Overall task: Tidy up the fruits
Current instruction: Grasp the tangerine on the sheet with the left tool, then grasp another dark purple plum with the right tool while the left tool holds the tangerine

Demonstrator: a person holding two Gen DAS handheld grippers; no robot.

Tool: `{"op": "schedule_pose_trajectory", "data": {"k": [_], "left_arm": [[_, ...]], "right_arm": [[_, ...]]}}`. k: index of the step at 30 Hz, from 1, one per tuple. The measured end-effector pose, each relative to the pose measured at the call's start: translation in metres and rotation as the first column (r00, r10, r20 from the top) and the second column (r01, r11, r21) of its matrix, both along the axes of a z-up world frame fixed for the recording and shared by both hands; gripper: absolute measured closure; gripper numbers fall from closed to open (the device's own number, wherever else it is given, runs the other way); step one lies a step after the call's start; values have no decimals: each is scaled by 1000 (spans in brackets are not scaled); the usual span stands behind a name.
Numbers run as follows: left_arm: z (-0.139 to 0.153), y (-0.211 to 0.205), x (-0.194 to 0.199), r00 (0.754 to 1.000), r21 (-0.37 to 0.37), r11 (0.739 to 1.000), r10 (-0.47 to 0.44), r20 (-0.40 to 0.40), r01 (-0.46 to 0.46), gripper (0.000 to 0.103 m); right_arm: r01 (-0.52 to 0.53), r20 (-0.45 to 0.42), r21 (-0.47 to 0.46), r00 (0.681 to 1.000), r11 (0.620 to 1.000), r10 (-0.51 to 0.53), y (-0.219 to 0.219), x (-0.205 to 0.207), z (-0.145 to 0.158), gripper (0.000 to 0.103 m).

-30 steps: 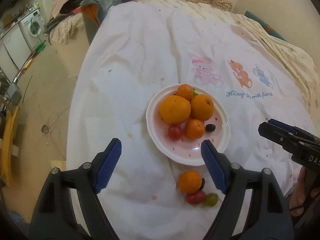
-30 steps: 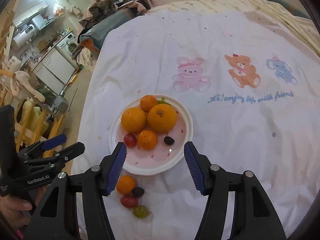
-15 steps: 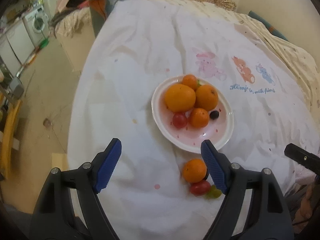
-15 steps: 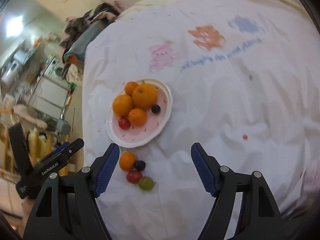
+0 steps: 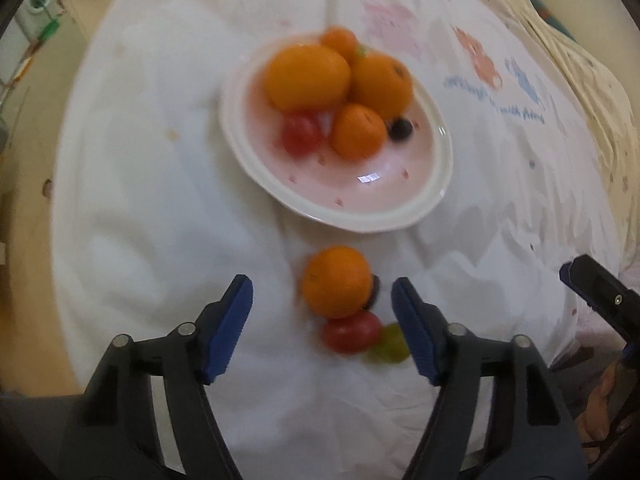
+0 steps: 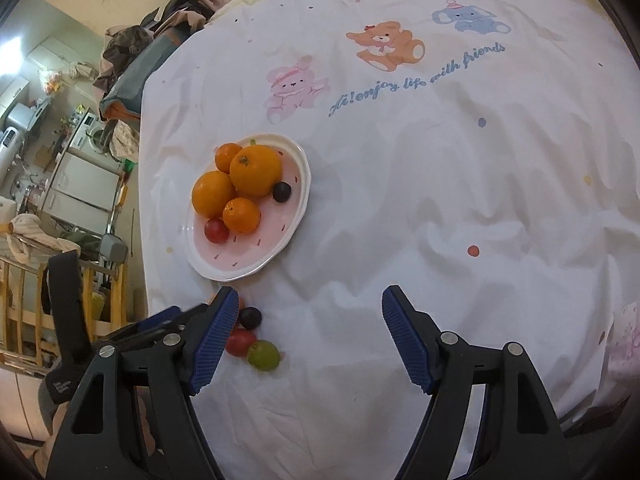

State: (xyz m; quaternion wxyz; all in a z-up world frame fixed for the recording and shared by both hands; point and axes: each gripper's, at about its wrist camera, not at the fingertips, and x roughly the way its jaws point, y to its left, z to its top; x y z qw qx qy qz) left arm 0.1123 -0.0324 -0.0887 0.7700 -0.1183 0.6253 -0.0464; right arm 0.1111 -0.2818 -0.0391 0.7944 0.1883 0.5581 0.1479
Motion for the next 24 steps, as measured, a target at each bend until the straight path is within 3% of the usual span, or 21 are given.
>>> {"op": "schedule_pose_trajectory", "data": {"k": [2,7,11,18,24], "left_arm": [[-5,-5,3,1000,-8,1000,-8,-14,8,42],[-21,-9,7,997,-2,1000,1,-71,-2,43],[-24,-7,6,996,-39,999,9,-90,-13,65],[-12,-5,0,997,-48,999,2,-71,-5,67],[20,12,-10,999,-38,998,44,1,-44,67]], "right_arm": [[-7,2,-5,1000,1000,7,1,1,0,26],[-23,-4,-5,1000,1000,23,5,4,-3,26],[-31,-11,-6,999,1000,31,9,6,-6,26],[-42,-20,-22,999,999,41,15,9,-10,26],[-50,-50,16,997,999,51,17,6,-16,26]]}}
